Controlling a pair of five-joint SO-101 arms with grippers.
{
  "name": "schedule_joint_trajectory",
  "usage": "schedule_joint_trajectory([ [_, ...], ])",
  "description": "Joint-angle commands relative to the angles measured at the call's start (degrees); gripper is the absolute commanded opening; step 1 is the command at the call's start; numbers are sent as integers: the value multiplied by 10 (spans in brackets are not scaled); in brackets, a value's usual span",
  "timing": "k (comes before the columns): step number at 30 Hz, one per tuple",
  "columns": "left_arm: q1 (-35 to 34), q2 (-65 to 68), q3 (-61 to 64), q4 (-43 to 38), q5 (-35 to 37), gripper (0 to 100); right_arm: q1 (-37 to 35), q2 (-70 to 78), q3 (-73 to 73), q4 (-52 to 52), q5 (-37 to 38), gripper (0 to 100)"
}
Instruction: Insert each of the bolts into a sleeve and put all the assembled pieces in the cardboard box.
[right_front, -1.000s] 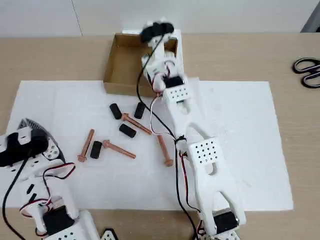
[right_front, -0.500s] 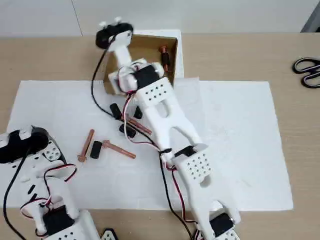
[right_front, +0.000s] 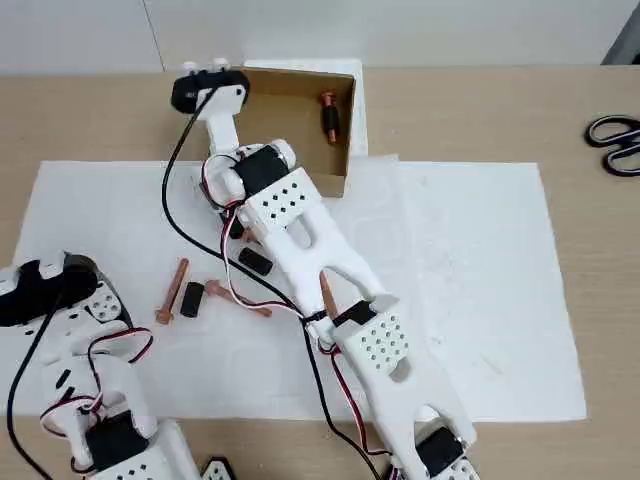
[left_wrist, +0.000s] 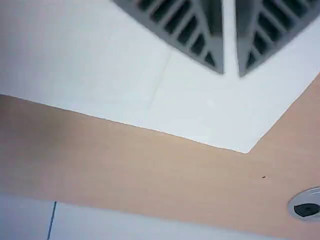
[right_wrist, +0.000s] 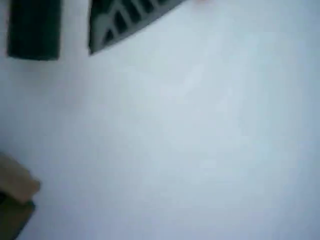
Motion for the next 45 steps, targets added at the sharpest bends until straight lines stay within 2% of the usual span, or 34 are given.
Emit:
schedule_joint_trajectory([
  [1,-1,-6,-2,1,1,6,5,8,-24,-10,-66,188],
  [10,-1,-6,-2,1,1,6,22,53,-25,8,-143,188],
  [19,-1,-6,-2,1,1,6,93,24,-23,75,-150,188],
  [27,0,-6,-2,1,2,6,93,-2,-23,129,-152,188],
  [32,0,-6,-2,1,2,6,93,15,-23,131,-193,187],
  [45,0,-6,-2,1,2,6,90,58,-25,124,-195,187],
])
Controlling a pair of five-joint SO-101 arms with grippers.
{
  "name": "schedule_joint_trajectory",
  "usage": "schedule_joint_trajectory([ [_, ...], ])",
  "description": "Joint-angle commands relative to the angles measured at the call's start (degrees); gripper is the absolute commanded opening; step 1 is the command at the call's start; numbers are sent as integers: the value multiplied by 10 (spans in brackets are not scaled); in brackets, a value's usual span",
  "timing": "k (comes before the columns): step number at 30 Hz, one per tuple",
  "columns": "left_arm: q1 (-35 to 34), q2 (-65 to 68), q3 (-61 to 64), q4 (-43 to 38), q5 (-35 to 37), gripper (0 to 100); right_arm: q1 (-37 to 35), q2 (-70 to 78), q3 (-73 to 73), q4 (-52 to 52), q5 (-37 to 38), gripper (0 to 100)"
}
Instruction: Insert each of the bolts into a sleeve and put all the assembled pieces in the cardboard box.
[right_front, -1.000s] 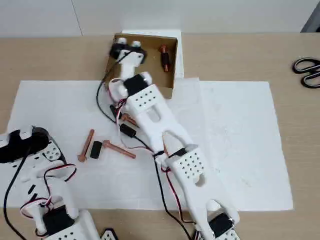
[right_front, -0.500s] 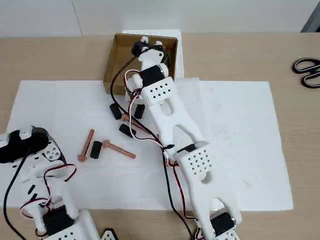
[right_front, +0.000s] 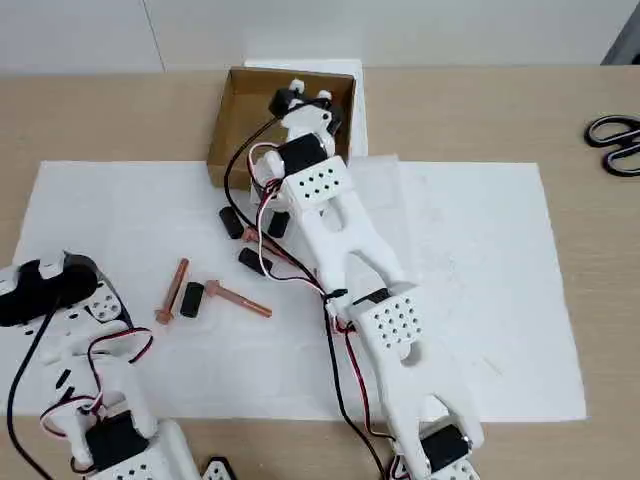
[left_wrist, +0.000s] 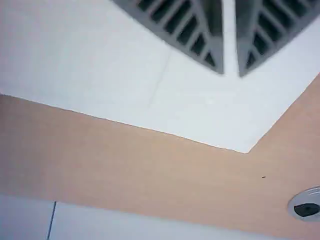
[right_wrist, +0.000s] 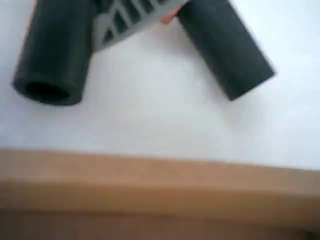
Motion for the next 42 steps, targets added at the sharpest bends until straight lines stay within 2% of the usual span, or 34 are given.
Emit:
schedule_joint_trajectory([
  [1,0,-6,-2,1,2,6,2,1,-25,-1,-4,187],
  [17,0,-6,-2,1,2,6,-37,38,-25,-30,-2,187],
  [32,0,-6,-1,1,2,6,15,48,-27,-26,-1,184],
  [34,0,-6,-1,2,2,6,24,48,-27,-23,-1,142],
  [37,0,-6,-1,25,2,6,40,48,-27,-23,-1,6],
  [42,0,-6,-2,76,1,6,49,40,-39,15,-1,2],
])
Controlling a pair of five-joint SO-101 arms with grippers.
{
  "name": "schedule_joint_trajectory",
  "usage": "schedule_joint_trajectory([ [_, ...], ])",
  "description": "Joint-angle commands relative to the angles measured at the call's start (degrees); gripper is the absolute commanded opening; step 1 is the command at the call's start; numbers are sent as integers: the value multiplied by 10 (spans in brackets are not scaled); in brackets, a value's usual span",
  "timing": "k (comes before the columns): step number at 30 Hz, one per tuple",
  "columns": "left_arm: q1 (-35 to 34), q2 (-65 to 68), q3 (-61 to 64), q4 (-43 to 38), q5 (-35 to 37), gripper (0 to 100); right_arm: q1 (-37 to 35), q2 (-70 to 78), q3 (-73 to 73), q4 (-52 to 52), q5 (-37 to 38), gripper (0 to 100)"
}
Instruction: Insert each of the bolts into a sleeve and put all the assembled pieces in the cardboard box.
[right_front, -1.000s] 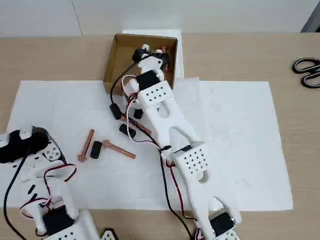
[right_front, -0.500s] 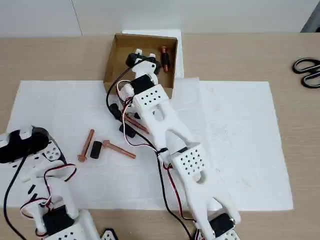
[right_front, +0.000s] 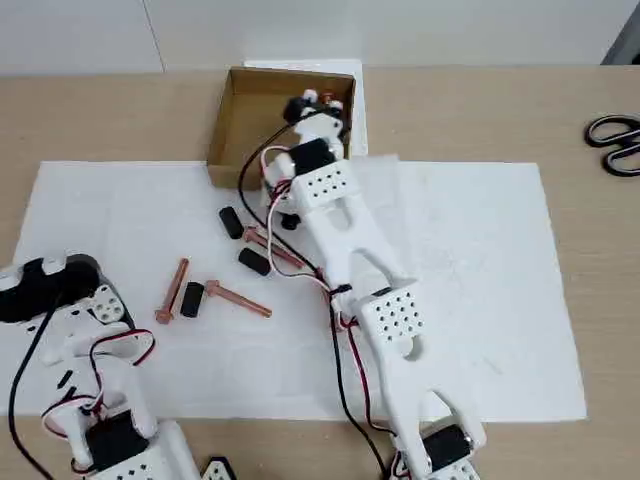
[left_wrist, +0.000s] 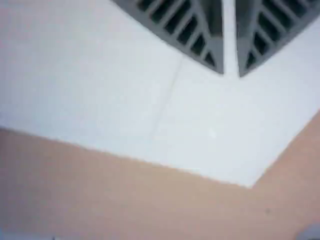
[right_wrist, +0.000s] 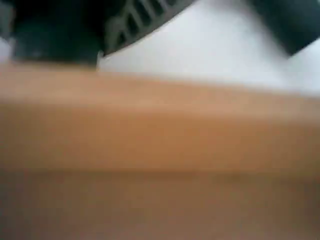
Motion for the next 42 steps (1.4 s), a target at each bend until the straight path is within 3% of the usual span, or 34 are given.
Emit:
schedule_joint_trajectory([
  [1,0,-6,-3,33,1,6,17,-22,-30,37,3,4],
  [5,0,-6,-17,66,2,6,18,-64,-42,51,3,4],
  [10,9,-5,-124,123,10,6,3,-152,-37,59,4,4],
  [17,128,-3,-225,263,88,6,-61,-254,61,60,71,4],
  [20,143,-3,-231,306,90,6,-65,-330,82,58,76,5],
  [33,145,14,-253,292,78,6,-30,-643,280,55,114,6],
  [42,155,264,-406,294,79,6,78,-876,500,45,116,7],
])
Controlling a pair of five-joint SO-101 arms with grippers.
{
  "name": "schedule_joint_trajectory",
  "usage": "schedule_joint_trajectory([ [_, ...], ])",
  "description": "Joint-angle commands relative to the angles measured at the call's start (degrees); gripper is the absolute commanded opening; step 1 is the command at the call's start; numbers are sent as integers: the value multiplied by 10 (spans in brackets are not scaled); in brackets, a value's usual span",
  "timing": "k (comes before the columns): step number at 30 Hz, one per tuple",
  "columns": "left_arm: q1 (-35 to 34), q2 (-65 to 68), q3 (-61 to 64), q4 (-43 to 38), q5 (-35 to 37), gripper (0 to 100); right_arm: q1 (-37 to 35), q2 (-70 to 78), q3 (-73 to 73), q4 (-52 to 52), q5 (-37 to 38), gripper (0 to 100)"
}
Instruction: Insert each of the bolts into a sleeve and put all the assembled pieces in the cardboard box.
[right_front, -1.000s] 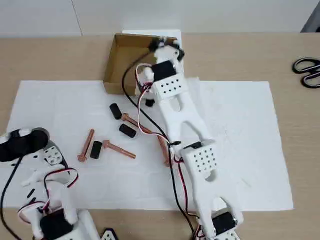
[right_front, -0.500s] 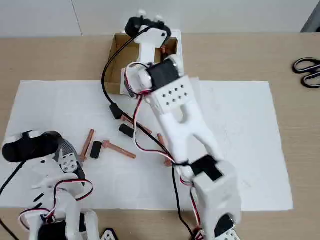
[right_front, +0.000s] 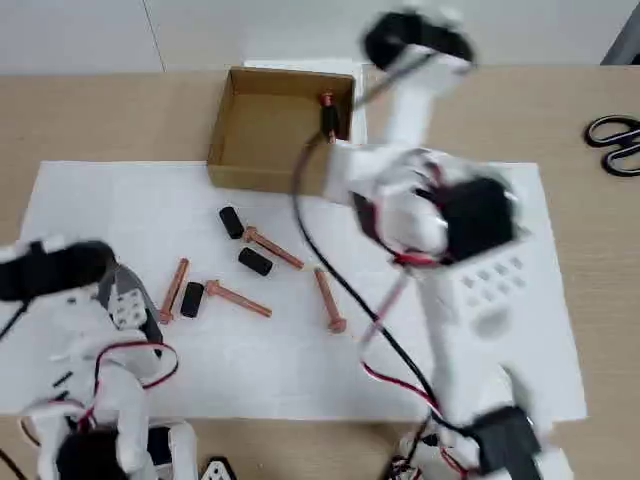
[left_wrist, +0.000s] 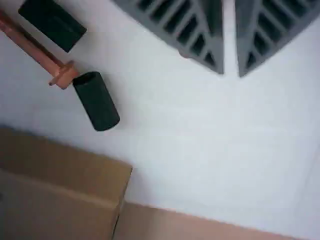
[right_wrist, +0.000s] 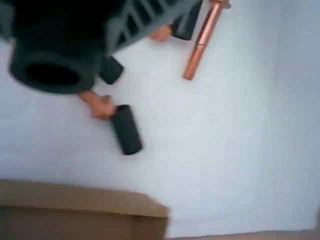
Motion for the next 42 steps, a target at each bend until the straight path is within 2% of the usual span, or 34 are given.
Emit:
schedule_joint_trajectory([
  [1,18,122,-83,-4,-1,6,44,-117,101,-22,4,7],
  [6,142,274,-219,84,-3,6,87,-286,309,-115,4,7],
  [8,199,332,-265,119,-27,6,97,-372,392,-153,4,7],
  [13,280,458,-344,154,-168,6,147,-594,639,-249,16,7],
  [16,305,521,-367,156,-265,6,197,-730,778,-292,99,6],
  [19,302,568,-367,165,-323,6,282,-881,889,-325,172,5],
  [22,299,585,-369,185,-377,6,371,-867,922,-343,210,5],
  [25,308,587,-375,189,-477,6,434,-849,927,-360,212,4],
  [28,322,587,-374,210,-614,7,458,-869,950,-375,216,4],
  [31,364,589,-373,213,-749,6,464,-881,974,-376,216,4],
  [33,396,589,-373,213,-811,6,465,-880,984,-372,215,4],
  [36,418,590,-372,185,-855,6,465,-880,992,-374,214,5],
  [42,391,607,-371,44,-856,6,534,-880,993,-385,213,5],
])
